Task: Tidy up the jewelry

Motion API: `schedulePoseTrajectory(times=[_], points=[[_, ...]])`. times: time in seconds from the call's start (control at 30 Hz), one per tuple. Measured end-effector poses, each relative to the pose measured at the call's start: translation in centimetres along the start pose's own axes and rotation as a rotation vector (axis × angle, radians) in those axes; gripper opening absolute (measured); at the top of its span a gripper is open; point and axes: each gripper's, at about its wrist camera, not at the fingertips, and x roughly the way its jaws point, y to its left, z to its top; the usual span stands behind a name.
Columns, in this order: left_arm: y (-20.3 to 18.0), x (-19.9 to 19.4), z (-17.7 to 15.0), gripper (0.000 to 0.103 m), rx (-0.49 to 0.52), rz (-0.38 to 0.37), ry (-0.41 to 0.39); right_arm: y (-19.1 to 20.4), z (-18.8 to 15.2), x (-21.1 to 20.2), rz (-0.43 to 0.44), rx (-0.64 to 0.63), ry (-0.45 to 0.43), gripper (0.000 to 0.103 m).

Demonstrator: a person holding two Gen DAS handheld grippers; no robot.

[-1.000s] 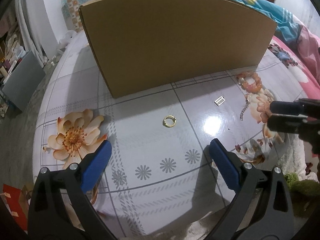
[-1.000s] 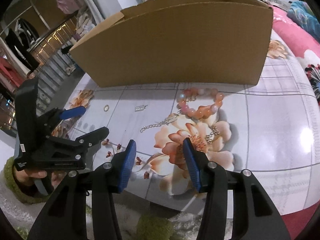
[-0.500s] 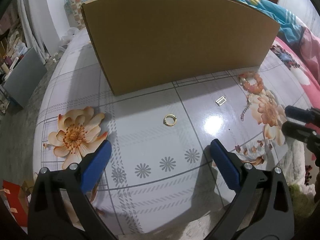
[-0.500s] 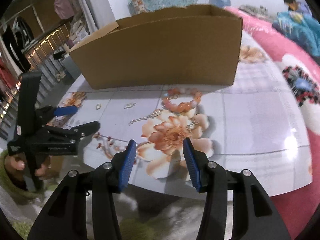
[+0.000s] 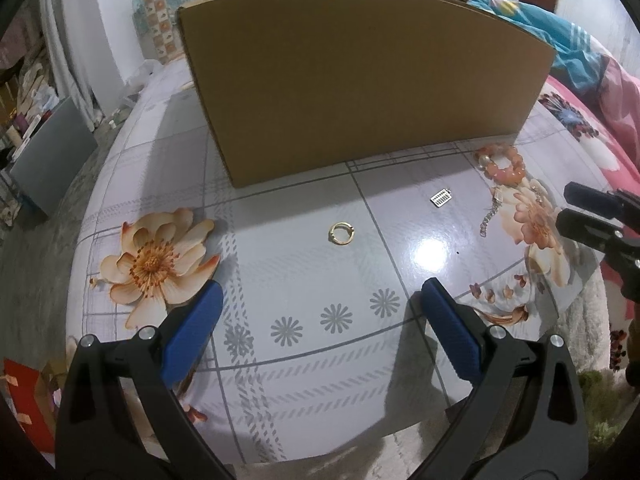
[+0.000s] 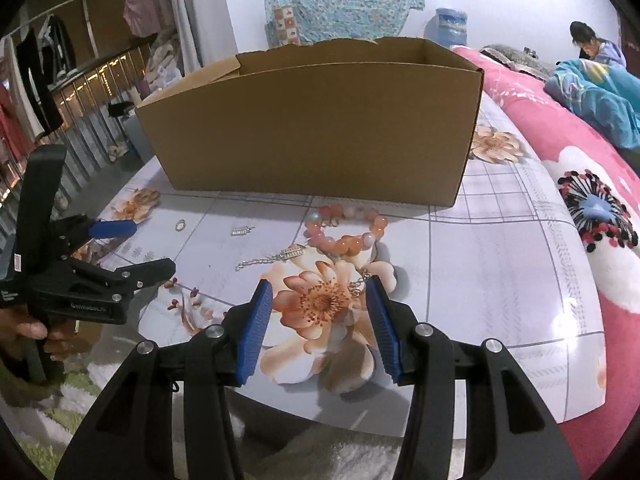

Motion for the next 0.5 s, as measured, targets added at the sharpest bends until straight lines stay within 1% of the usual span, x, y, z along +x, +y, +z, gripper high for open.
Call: schedulePoseTrajectory(times=[0.03, 0.1, 0.17, 0.2, 0.27, 0.3, 0.33, 0.37, 0.43, 0.5], points=[[0.1, -0.1, 0.0, 0.095, -0.01, 0.0, -0.001, 0.0, -0.1, -0.2, -0.003, 0.003, -0.008, 0.048], [0.4, -0.3, 0.1, 0.094, -0.023, -0.033, -0.017, -0.2, -0.2, -0.9, -0.003, 0.018, -0.029, 0.048], [0.4, -0.7, 0.3, 0.084, -0.022, -0.054, -0.038, -0.3, -0.4, -1.3, 0.003, 0.031, -0.036, 0.048], [0.4, -0.8, 0.4, 0.071, -0.015, -0.059, -0.04, -0.3, -0.5, -1.3, 0.004, 0.035, -0.038, 0.048], [0.3, -0.9, 0.7, 0.063, -0.002, -0.072, -0.035, -0.4, -0.6, -1.3, 0.012, 0.041, -0.04, 0.048], [0.2, -0.9, 0.8, 0.056, 0.002, -0.088, -0.037, -0.4, -0.6, -1.2, 0.019, 0.043, -0.042, 0.048], [0.1, -0.9, 1.0, 0.05, 0.012, -0.103, -0.035, -0.4, -0.6, -1.1, 0.026, 0.045, -0.042, 0.048], [-0.1, -0.8, 1.0, 0.048, 0.023, -0.106, -0.034, -0.4, -0.5, -1.0, 0.035, 0.047, -0.041, 0.048], [-0.5, -0.7, 1.3, 0.037, 0.047, -0.101, -0.033, -0.2, -0.5, -0.8, 0.047, 0.047, -0.041, 0.048], [-0.5, -0.4, 1.8, 0.034, 0.057, -0.097, -0.032, -0.1, -0.4, -0.6, 0.057, 0.046, -0.043, 0.048]])
